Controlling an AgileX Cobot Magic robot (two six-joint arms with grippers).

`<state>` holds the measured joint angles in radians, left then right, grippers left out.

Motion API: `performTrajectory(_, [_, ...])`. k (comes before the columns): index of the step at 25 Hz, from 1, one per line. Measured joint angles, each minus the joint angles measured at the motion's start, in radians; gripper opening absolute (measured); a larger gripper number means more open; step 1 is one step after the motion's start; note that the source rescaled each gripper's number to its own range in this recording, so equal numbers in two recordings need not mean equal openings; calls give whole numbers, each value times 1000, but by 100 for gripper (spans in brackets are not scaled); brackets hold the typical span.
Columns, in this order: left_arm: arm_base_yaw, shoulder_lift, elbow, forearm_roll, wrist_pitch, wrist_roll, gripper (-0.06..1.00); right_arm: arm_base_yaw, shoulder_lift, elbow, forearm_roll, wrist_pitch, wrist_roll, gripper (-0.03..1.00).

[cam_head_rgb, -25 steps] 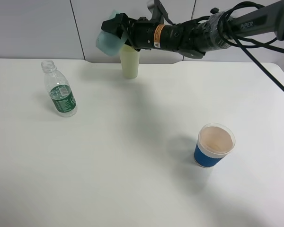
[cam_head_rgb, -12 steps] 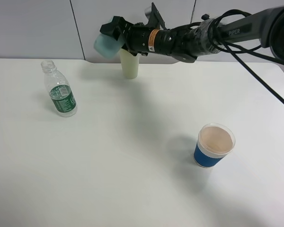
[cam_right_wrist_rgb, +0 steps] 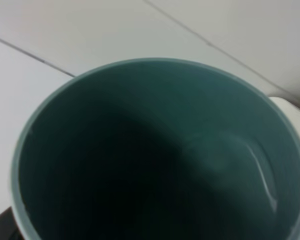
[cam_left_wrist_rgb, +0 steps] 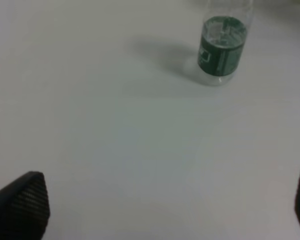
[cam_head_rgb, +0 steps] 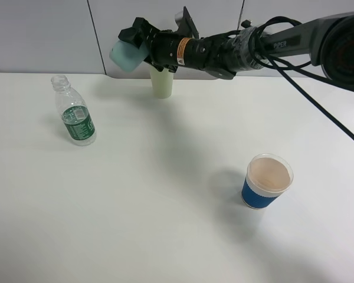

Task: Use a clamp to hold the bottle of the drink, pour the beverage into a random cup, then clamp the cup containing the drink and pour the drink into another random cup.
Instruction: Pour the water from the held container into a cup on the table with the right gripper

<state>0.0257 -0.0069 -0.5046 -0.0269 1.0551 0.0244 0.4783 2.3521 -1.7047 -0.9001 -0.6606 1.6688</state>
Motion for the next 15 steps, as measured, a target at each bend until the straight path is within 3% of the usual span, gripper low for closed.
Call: performTrajectory(15, [0,0,0,0,0,0,100,0,3,0,65,6,55,0])
